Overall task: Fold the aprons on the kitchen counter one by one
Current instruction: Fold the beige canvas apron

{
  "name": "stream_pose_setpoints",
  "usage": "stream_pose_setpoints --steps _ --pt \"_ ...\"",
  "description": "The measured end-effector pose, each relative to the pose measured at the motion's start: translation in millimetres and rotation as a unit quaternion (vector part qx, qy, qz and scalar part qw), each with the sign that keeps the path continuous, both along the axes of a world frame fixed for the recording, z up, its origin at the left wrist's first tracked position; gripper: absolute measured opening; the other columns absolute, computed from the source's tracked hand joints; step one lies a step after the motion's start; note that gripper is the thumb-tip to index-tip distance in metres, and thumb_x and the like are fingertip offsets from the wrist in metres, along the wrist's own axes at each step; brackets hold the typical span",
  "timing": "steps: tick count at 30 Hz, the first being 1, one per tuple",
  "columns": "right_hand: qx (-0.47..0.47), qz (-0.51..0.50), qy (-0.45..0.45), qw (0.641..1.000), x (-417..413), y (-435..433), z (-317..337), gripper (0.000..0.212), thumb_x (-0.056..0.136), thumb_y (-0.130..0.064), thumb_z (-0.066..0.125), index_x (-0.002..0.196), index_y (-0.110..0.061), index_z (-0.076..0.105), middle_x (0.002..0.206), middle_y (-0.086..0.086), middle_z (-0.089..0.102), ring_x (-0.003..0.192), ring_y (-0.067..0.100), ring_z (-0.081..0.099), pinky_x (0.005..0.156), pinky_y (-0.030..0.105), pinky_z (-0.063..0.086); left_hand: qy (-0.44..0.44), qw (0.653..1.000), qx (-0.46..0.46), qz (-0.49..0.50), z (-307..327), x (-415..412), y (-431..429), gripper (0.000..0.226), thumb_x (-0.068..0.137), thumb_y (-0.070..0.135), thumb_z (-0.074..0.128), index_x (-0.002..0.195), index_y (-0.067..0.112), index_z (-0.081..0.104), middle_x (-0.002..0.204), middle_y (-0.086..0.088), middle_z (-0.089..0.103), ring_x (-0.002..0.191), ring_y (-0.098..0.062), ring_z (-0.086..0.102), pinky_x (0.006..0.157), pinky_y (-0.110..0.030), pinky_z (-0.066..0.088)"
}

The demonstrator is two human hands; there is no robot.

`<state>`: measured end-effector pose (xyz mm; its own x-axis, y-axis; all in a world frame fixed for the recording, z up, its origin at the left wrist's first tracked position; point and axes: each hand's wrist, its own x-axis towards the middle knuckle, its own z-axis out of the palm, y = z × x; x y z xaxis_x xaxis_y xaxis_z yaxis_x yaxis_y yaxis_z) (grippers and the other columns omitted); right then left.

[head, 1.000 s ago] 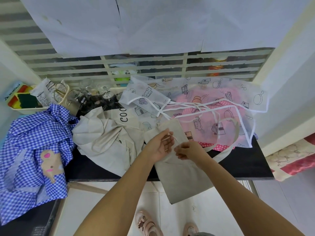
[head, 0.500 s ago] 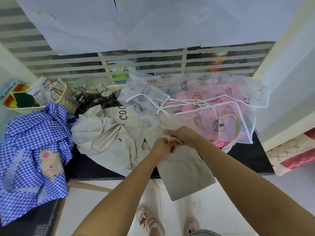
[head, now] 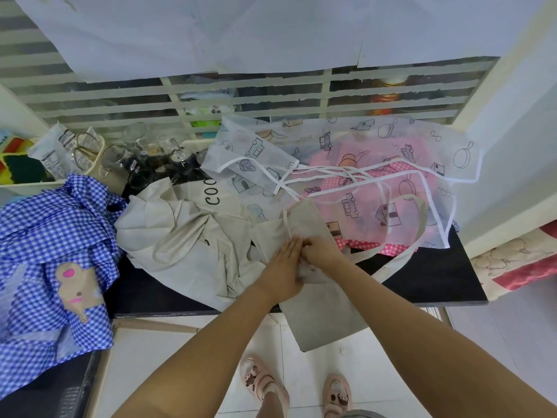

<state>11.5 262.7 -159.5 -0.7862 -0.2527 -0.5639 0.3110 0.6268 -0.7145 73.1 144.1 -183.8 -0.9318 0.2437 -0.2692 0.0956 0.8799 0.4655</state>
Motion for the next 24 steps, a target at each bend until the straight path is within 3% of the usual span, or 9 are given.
stream_pose_setpoints --steps 3,7,10,12,14,17,19,21,24 --pt "-0.060 -0.064 -0.044 0.995 9 0 -12 0.027 0.094 -0.018 0.046 0.070 -0.019 0.057 0.069 0.004 0.055 0.067 0.021 0.055 0.071 0.035 0.051 -0.047 0.999 0.025 -0.003 -13 -1 -1 0.091 0.092 0.037 0.057 0.152 0.009 -0.005 0.160 -0.002 -0.006 0.148 -0.017 -0.008 0.119 -0.027 -0.005" --pt "-0.244 -0.180 -0.191 0.934 21 12 -13 0.026 0.102 -0.013 0.040 0.096 -0.007 0.065 0.078 0.014 0.060 0.067 0.020 0.058 0.074 0.036 0.052 -0.026 0.999 -0.012 -0.037 -26 -2 -5 0.088 0.093 0.048 0.054 0.151 0.022 -0.007 0.160 -0.007 -0.010 0.147 -0.023 -0.012 0.119 -0.031 -0.005" --pt "-0.304 -0.160 -0.261 0.902 22 35 -13 0.024 0.100 -0.008 0.043 0.108 -0.005 0.065 0.092 0.014 0.067 0.082 0.024 0.067 0.080 0.035 0.055 -0.006 0.992 -0.103 -0.074 -27 1 -4 0.072 0.094 0.062 0.022 0.143 0.026 -0.017 0.159 -0.013 -0.010 0.147 -0.027 -0.014 0.117 -0.033 -0.009" --pt "-0.293 -0.142 -0.261 0.909 21 50 -12 0.026 0.098 -0.004 0.045 0.118 -0.007 0.062 0.104 0.015 0.067 0.095 0.025 0.066 0.087 0.034 0.055 0.030 0.987 -0.145 -0.057 -27 5 -1 0.075 0.090 0.065 -0.002 0.150 0.021 0.003 0.158 -0.019 0.009 0.148 -0.030 0.003 0.118 -0.037 0.002" --pt "-0.265 -0.118 -0.237 0.927 21 60 -4 0.029 0.096 -0.007 0.051 0.124 -0.010 0.060 0.110 0.013 0.067 0.099 0.021 0.065 0.088 0.027 0.054 0.066 0.985 -0.158 -0.035 -37 8 2 0.066 0.098 0.055 0.006 0.149 0.019 0.028 0.152 -0.022 0.030 0.144 -0.033 0.018 0.117 -0.043 0.013" --pt "-0.112 -0.002 -0.084 0.990 28 79 6 0.037 0.089 -0.016 0.065 0.125 -0.014 0.058 0.109 -0.005 0.064 0.097 0.009 0.062 0.085 0.016 0.051 0.098 0.981 -0.165 -0.015 -44 13 5 0.061 0.095 0.049 0.025 0.148 0.020 0.025 0.157 -0.018 0.015 0.148 -0.027 -0.009 0.117 -0.043 0.003" --pt "0.008 0.143 0.065 0.988 38 97 6 0.062 0.080 -0.026 0.076 0.135 -0.027 0.048 0.127 -0.017 0.050 0.120 0.007 0.049 0.106 0.025 0.040 0.103 0.983 -0.151 0.002 -44 11 4 0.065 0.093 0.051 0.028 0.149 0.020 0.024 0.157 -0.018 0.014 0.147 -0.026 -0.013 0.117 -0.042 0.000" --pt "0.113 0.345 0.137 0.921 49 114 -6 0.098 0.072 -0.037 0.080 0.150 -0.034 0.020 0.152 -0.020 0.016 0.143 0.006 0.012 0.119 0.028 0.011 0.093 0.984 -0.149 -0.011 -46 7 -2 0.069 0.091 0.057 0.024 0.151 0.021 0.020 0.157 -0.020 0.009 0.147 -0.026 -0.011 0.117 -0.042 0.001" --pt "0.220 0.539 0.243 0.776 61 138 -36 0.119 0.075 -0.033 0.077 0.148 -0.039 -0.015 0.154 -0.010 -0.026 0.140 0.017 -0.030 0.116 0.035 -0.015 0.053 0.988 -0.130 -0.057 -48 1 -10 0.087 0.079 0.076 -0.004 0.148 0.023 -0.011 0.150 -0.012 -0.030 0.141 -0.025 -0.028 0.117 -0.037 -0.015"
